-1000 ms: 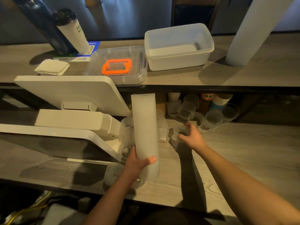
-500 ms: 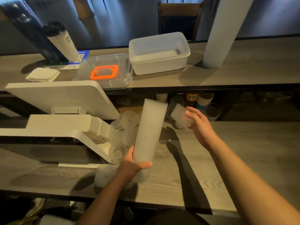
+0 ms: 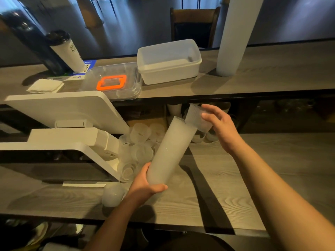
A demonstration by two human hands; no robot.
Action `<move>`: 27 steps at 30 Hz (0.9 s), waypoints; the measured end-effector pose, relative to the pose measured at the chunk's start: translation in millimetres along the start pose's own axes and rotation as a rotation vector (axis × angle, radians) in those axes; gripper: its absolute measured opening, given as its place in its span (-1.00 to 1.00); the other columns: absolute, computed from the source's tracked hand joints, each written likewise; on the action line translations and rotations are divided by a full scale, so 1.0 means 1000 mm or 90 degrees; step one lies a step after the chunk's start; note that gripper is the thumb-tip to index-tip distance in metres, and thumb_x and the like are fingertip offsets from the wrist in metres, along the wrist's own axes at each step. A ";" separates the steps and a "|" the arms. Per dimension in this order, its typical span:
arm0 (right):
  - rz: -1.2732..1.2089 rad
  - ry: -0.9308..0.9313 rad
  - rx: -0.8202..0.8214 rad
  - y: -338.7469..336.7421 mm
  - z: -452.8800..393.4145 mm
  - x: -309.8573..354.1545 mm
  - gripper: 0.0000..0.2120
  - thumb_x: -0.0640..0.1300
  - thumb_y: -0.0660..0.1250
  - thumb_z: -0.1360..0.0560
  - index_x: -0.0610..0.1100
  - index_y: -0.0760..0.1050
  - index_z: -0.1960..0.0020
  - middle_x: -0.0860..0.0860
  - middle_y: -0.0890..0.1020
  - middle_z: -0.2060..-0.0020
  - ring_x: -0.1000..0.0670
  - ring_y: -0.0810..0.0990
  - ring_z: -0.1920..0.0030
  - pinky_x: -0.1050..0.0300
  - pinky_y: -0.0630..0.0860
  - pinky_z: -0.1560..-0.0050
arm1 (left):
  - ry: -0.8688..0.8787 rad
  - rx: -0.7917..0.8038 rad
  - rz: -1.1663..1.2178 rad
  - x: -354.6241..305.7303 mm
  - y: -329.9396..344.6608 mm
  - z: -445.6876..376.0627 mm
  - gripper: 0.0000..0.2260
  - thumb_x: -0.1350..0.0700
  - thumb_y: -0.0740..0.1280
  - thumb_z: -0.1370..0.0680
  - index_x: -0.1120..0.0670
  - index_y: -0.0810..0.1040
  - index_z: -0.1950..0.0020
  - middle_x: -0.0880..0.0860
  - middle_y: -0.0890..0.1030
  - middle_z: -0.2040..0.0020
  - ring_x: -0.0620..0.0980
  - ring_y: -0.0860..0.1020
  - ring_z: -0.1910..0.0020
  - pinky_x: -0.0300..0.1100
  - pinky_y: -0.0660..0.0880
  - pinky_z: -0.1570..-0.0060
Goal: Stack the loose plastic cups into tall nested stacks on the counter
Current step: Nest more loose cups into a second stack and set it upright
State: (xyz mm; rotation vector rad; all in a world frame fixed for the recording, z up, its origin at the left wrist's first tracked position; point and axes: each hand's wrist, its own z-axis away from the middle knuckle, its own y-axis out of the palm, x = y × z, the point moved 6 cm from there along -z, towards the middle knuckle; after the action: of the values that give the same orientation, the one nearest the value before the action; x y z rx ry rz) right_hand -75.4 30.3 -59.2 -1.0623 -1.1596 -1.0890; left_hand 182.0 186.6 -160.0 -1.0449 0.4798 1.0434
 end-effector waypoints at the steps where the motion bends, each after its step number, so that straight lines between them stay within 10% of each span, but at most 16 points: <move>1: 0.011 -0.003 0.007 0.000 0.001 0.001 -0.59 0.00 0.35 -0.57 0.05 0.45 -0.40 0.24 0.48 -0.14 0.21 0.45 -0.12 0.20 0.42 -0.03 | 0.005 -0.003 -0.001 0.001 0.000 0.001 -0.21 0.09 0.64 -0.29 -0.06 0.31 -0.40 -0.04 0.46 -0.20 -0.06 0.48 -0.12 -0.20 0.48 0.01; 10: 0.089 0.002 0.108 0.017 0.006 0.001 -0.57 0.06 0.35 -0.56 0.09 0.44 -0.42 0.14 0.48 -0.27 0.24 0.41 -0.21 0.31 0.35 -0.03 | 0.000 0.013 -0.022 0.011 -0.005 0.007 -0.15 -0.06 0.63 -0.13 -0.17 0.35 -0.36 -0.13 0.46 -0.18 -0.04 0.51 -0.14 0.08 0.62 -0.07; 27: 0.010 0.058 0.131 0.060 0.027 -0.018 -0.32 0.37 0.21 -0.53 0.12 0.20 -0.55 0.20 0.35 -0.41 0.13 0.35 -0.37 0.04 0.32 -0.39 | -0.007 0.030 0.010 0.006 0.000 0.012 0.01 -0.24 0.54 -0.03 -0.03 0.32 -0.44 -0.01 0.48 -0.23 -0.01 0.50 -0.17 -0.05 0.52 -0.12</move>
State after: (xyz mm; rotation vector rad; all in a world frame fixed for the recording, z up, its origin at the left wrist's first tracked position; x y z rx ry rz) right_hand -22.2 68.1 -78.5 -0.8531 -1.1613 -0.9729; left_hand 183.3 199.8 -158.9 -0.9949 0.5007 1.0465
